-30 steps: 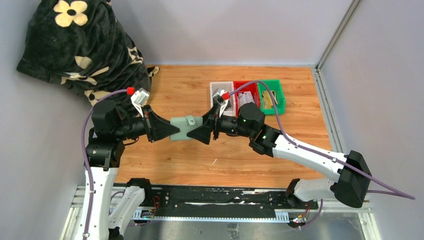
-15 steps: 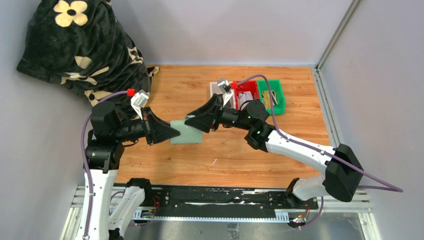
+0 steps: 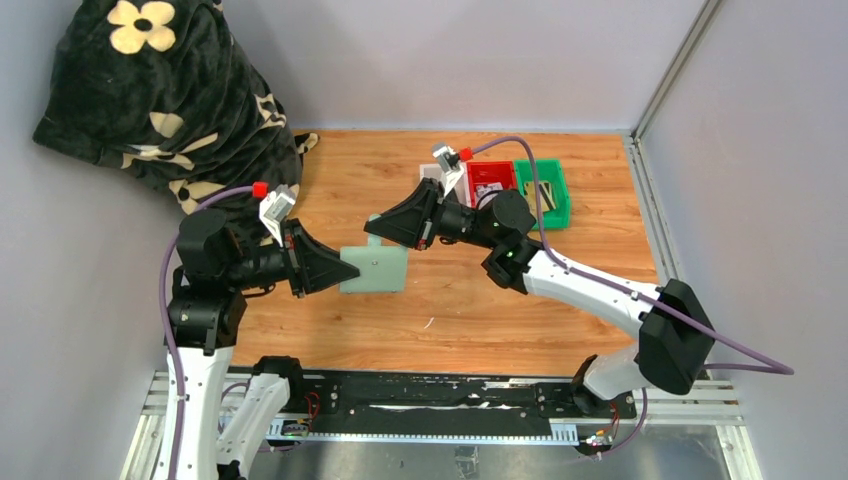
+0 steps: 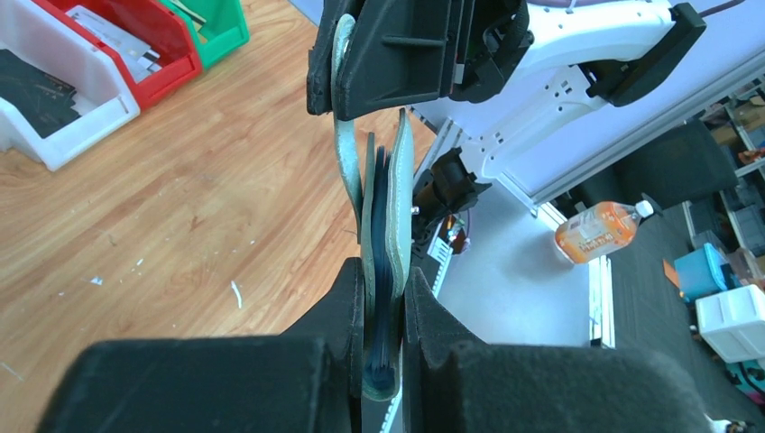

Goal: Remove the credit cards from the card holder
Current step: Open the card holder.

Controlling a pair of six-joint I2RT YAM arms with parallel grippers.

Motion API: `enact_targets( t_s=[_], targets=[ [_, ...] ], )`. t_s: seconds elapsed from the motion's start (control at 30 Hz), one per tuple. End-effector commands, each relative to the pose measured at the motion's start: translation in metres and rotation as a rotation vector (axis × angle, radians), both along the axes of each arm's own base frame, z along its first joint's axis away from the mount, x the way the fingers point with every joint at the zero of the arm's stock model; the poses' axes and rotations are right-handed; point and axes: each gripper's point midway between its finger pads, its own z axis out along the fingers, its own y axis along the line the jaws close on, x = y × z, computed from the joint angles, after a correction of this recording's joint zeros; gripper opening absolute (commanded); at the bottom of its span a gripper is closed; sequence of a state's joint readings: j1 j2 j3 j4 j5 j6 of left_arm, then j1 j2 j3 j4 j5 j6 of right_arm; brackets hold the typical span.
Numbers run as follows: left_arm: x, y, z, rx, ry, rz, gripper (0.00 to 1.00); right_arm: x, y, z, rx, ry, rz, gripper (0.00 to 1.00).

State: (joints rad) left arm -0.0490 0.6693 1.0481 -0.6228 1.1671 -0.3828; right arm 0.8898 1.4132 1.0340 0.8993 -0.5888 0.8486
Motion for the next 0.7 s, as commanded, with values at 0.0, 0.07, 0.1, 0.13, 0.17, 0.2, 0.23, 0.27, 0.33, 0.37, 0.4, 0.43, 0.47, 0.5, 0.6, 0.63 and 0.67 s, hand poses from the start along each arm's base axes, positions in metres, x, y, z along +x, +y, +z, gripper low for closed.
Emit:
enact_targets(
  t_s=[0.0,0.07,0.1,0.13,0.17,0.2,0.23,0.27,0.33,0.37,0.4,0.43,0.47,0.5,0.6,0.63,0.67],
  targets=[
    [-0.004,-0.001,-0.001,-0.002,-0.023,-0.024,0.00,-0.005,-0.002,0.018,0.038,0.012,0.056,0.04],
    [-0.004,-0.001,-0.001,0.001,-0.029,-0.017,0.00,-0.004,-0.003,0.016,0.032,0.033,0.055,0.00],
    [-0.004,-0.001,-0.002,0.004,-0.034,-0.012,0.00,-0.004,-0.004,0.016,0.029,0.039,0.051,0.00],
    [-0.003,0.000,-0.003,0.006,-0.037,-0.007,0.00,-0.004,-0.005,0.015,0.023,0.045,0.046,0.00],
    [-0.002,0.000,-0.004,0.009,-0.040,-0.001,0.00,-0.005,-0.006,0.015,0.022,0.043,0.044,0.00],
    [-0.002,0.001,-0.004,0.011,-0.047,0.004,0.02,-0.006,-0.008,0.016,0.021,0.042,0.042,0.00],
    [-0.002,0.001,-0.004,0.014,-0.052,0.008,0.03,-0.007,-0.009,0.016,0.019,0.042,0.042,0.00],
    [-0.002,0.001,-0.004,0.018,-0.057,0.011,0.09,-0.008,-0.011,0.017,0.018,0.041,0.042,0.00],
    [-0.002,0.002,-0.005,0.031,-0.078,0.020,0.26,-0.011,-0.013,0.019,0.013,0.036,0.047,0.00],
    [-0.003,0.003,-0.006,0.038,-0.090,0.022,0.36,-0.013,-0.015,0.021,0.014,0.032,0.049,0.00],
    [-0.003,0.003,-0.007,0.041,-0.089,0.024,0.40,-0.014,-0.015,0.021,0.010,0.034,0.053,0.00],
    [-0.003,0.004,-0.008,0.044,-0.095,0.028,0.47,-0.016,-0.017,0.022,0.010,0.033,0.057,0.00],
    [-0.004,0.004,-0.008,0.046,-0.100,0.030,0.54,-0.018,-0.017,0.023,0.008,0.033,0.063,0.00],
    [-0.004,0.004,-0.009,0.051,-0.108,0.031,0.61,-0.019,-0.018,0.023,0.005,0.031,0.068,0.00],
    [-0.008,0.005,-0.012,0.065,-0.123,0.030,0.77,-0.022,-0.021,0.023,-0.003,0.022,0.070,0.00],
    [-0.009,0.006,-0.013,0.068,-0.128,0.028,0.78,-0.024,-0.022,0.023,-0.008,0.017,0.069,0.00],
    [-0.009,0.006,-0.014,0.069,-0.130,0.027,0.79,-0.025,-0.024,0.023,-0.014,0.013,0.066,0.00]
  ],
)
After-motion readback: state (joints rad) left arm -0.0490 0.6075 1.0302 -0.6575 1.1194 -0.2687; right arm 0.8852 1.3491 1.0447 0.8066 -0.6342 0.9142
